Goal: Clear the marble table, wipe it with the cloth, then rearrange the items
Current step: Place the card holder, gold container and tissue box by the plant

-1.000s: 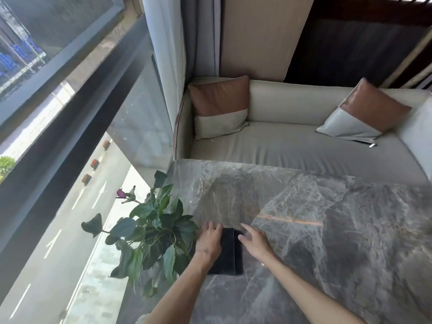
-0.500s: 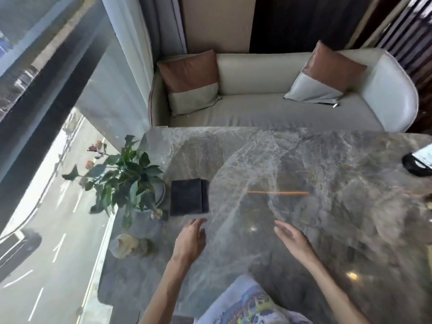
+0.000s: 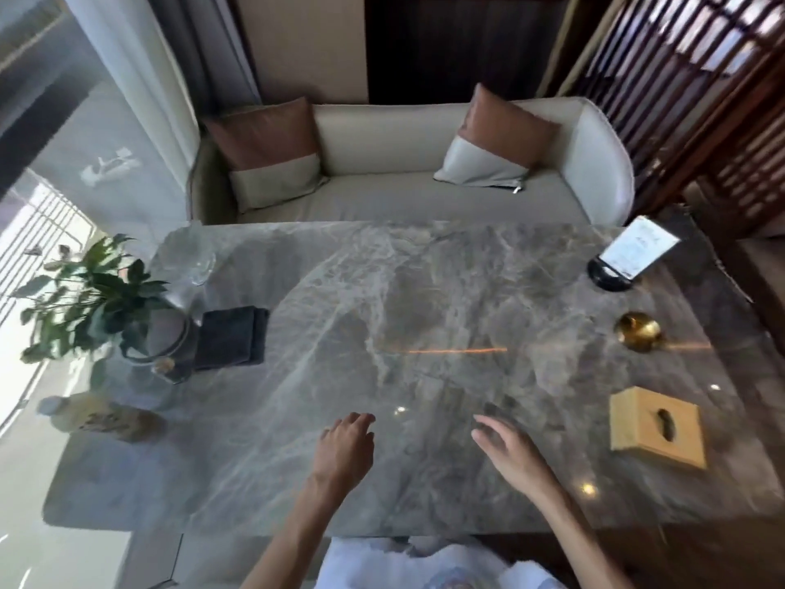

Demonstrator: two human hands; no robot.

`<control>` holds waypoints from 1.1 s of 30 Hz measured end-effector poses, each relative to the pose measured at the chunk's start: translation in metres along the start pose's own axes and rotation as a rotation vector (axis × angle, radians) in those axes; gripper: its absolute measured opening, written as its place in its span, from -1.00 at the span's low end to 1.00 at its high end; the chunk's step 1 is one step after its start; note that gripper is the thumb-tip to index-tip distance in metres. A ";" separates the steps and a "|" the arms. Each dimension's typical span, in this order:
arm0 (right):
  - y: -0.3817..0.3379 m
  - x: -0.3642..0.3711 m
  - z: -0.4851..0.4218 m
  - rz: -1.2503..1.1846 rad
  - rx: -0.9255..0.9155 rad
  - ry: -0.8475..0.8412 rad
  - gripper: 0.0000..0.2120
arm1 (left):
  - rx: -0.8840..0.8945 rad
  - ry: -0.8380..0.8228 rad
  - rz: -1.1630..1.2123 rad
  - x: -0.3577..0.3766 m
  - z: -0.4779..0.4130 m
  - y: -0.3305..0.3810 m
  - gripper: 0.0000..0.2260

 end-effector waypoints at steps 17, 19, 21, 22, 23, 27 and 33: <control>0.081 -0.114 0.081 -0.012 0.258 0.250 -0.36 | 0.207 -0.066 -0.245 0.017 -0.045 0.130 -0.66; 0.096 -0.145 0.073 -0.019 0.260 0.253 -0.53 | 0.211 -0.042 -0.274 0.010 -0.060 0.158 -0.68; 0.113 -0.180 0.062 -0.053 0.254 0.287 -0.62 | 0.212 -0.016 -0.263 0.002 -0.080 0.193 -0.68; 0.121 -0.200 0.056 -0.078 0.247 0.314 -0.65 | 0.212 -0.003 -0.244 0.000 -0.090 0.214 -0.67; 0.133 -0.219 0.050 -0.110 0.236 0.336 -0.68 | 0.207 0.007 -0.226 -0.001 -0.101 0.236 -0.68; 0.176 -0.303 0.013 -0.220 0.198 0.320 -0.71 | 0.122 -0.006 -0.053 0.007 -0.148 0.329 -0.71; 0.237 -0.420 -0.071 -0.271 0.131 0.357 -0.71 | -0.026 -0.086 0.189 0.042 -0.227 0.457 -0.76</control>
Point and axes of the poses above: each hand's wrist, its own z-axis away from the middle knuckle, its own x-axis out of the palm, y = z × x, the point moved 3 cm from there along -z, towards the middle knuckle, and after that the axes turned 10 degrees about -x, right-handed, at the moved point
